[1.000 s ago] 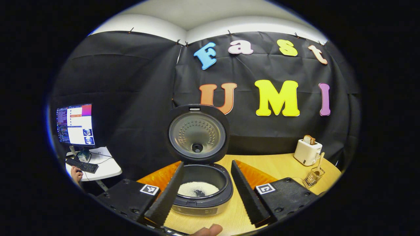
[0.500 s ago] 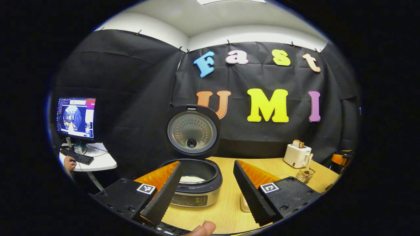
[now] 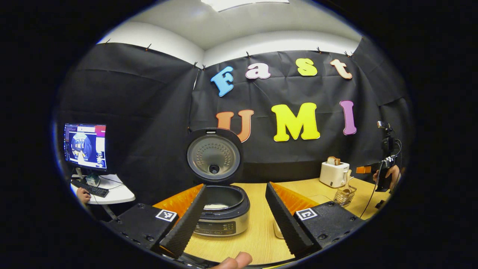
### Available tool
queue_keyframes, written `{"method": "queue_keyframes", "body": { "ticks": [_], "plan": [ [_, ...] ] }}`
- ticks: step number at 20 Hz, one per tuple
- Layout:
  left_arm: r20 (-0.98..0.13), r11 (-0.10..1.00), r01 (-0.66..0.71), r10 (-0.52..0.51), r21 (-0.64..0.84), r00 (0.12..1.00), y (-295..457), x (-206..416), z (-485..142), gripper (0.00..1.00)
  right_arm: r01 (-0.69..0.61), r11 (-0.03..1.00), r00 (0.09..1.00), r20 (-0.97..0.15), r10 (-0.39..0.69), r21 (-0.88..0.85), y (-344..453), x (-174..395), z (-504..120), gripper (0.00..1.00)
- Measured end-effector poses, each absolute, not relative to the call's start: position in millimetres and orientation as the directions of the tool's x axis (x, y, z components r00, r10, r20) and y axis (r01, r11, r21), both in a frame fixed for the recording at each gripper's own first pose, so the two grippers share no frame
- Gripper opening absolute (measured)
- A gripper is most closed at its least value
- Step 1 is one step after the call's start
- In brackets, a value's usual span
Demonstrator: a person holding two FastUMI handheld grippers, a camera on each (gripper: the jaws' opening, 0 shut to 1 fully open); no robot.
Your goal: Close the left gripper, press the button to open the rice cooker; take a wooden spoon from the chopstick holder with the right hand, scoop a spoonful of rice and pour it into the rice cooker, then put the wooden spoon back into the chopstick holder.
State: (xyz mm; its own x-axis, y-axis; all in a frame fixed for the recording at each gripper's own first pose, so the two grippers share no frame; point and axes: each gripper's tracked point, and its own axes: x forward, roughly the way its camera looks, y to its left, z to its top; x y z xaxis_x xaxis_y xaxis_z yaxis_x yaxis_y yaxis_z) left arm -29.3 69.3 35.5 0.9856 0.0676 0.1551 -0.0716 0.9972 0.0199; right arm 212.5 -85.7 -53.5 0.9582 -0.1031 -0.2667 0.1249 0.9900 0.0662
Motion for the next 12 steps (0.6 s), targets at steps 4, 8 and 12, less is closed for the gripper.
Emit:
{"method": "queue_keyframes", "body": {
  "ticks": [4,8,12],
  "plan": [
    [0.138,0.997,-0.078,0.077,0.004,0.987,73.8,-24.8,30.0,1.00,0.108,0.993,0.947,-0.309,-0.088,0.046,-80.7,238.0,-68.6,0.92],
    [0.123,0.997,-0.082,0.082,-0.006,0.989,76.4,-22.0,25.9,0.99,0.104,0.994,0.932,-0.353,-0.084,0.038,-77.9,253.7,-83.4,0.92],
    [0.115,0.997,-0.076,0.073,0.017,0.991,69.6,-19.7,22.7,0.99,0.097,0.993,0.908,-0.415,-0.060,0.070,-74.9,280.3,-97.3,0.96]
  ]
}}
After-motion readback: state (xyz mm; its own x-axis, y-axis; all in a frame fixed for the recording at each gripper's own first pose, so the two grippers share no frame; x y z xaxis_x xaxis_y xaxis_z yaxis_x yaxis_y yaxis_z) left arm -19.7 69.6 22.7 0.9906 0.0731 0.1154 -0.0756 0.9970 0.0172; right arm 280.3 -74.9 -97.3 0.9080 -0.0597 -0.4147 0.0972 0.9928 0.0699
